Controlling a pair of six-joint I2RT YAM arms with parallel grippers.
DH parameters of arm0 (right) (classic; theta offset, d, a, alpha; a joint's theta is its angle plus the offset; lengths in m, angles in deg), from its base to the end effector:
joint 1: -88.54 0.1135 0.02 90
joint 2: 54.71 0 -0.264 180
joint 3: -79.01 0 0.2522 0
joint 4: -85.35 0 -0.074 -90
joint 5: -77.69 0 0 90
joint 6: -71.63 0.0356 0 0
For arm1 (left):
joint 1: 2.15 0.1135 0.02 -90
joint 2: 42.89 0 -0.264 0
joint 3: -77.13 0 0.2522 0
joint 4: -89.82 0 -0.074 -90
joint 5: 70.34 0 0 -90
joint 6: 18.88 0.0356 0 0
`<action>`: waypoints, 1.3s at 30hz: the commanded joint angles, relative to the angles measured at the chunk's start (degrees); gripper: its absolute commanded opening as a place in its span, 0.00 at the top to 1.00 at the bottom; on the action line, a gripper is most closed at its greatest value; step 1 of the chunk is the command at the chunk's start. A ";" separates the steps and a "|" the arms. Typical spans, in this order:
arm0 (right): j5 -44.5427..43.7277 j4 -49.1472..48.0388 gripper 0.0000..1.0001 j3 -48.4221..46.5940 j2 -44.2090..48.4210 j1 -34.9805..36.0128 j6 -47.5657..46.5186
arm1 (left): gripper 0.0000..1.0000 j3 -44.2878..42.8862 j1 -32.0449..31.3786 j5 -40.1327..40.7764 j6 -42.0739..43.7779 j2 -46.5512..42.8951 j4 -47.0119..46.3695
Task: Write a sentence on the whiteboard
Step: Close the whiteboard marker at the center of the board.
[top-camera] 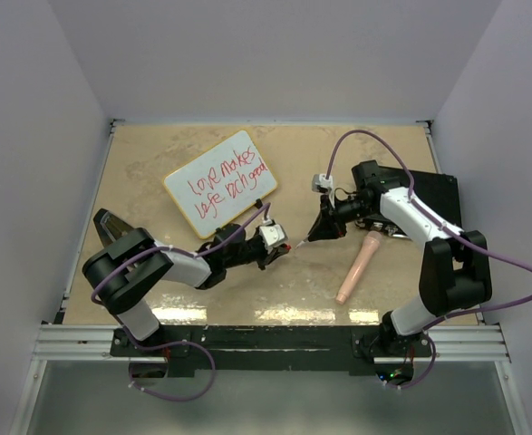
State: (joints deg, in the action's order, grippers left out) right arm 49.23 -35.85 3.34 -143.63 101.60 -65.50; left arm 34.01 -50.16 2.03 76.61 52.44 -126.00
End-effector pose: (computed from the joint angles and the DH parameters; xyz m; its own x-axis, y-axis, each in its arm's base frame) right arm 0.2740 0.0957 0.2331 -0.3581 -0.4416 -0.8226 -0.9320 0.1166 0.3431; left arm 0.1944 -0.2321 0.1466 -0.1015 0.2491 -0.9631 0.9167 0.3996 0.0067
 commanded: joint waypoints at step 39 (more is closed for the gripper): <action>1.39 -6.36 1.00 0.04 0.42 0.04 8.11 | 1.00 4.49 1.25 -1.80 -11.65 -0.76 -18.79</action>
State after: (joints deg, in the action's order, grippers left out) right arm 49.16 -41.54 3.47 -143.63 101.60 -57.81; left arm 37.90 -49.35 0.81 65.97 52.44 -139.01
